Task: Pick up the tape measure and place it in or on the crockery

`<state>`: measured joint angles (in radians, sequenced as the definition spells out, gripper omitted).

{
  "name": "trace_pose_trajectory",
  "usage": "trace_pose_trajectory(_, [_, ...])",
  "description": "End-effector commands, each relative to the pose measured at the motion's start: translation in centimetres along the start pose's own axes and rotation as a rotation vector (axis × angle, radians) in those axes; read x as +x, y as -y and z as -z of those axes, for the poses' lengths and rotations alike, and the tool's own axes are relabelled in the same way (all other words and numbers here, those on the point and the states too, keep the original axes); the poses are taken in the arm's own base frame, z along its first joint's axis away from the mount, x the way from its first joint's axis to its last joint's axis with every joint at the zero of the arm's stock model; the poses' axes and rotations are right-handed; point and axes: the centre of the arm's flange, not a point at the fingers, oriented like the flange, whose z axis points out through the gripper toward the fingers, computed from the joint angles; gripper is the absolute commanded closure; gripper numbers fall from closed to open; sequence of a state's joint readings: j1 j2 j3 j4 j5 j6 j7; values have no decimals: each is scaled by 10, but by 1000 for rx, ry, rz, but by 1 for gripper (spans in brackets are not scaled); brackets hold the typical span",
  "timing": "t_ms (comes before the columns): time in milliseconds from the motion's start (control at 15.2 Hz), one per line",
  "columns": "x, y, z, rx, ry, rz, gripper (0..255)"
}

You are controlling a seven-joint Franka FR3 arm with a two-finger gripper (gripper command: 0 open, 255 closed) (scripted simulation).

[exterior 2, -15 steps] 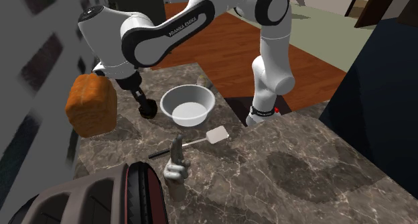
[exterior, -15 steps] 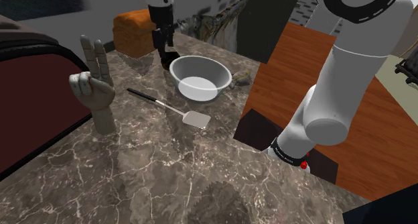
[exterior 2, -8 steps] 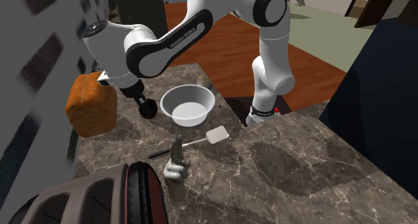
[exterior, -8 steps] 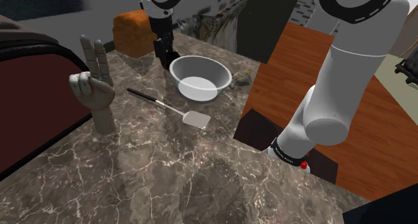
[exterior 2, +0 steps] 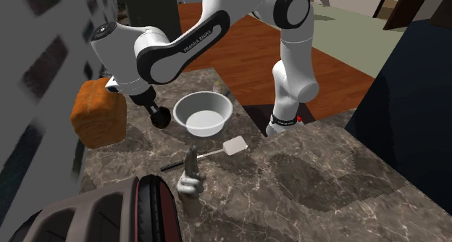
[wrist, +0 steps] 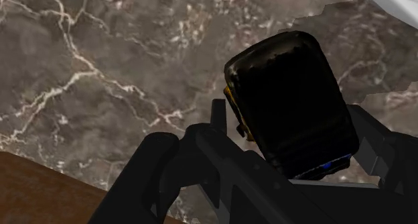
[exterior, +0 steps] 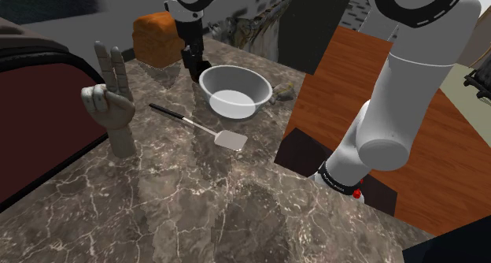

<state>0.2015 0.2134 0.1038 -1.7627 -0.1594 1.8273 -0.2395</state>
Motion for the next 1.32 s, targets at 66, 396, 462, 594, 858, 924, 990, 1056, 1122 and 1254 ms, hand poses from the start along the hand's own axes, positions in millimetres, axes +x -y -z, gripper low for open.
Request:
trace_pose_trajectory(66, [0, 0, -1, 1, 3, 1, 255])
trace_pose_trajectory(396, [-1, 0, -2, 1, 3, 1, 255])
trace_pose_trajectory(462, [0, 0, -1, 1, 3, 1, 255])
trace_pose_trajectory(594, [-2, -1, 9, 1, 3, 1, 255])
trace_pose_trajectory(858, [-5, -2, 30, 1, 3, 1, 255])
trace_pose_trajectory(924, [-6, -3, 35, 1, 3, 1, 255])
trace_pose_trajectory(990, [-7, -3, 40, 1, 3, 1, 255])
trace_pose_trajectory(1056, [-8, -4, 45, 1, 3, 1, 255])
trace_pose_trajectory(1122, [-9, -4, 50, 1, 3, 1, 255])
trace_pose_trajectory(1254, [-11, -5, 61, 1, 3, 1, 255])
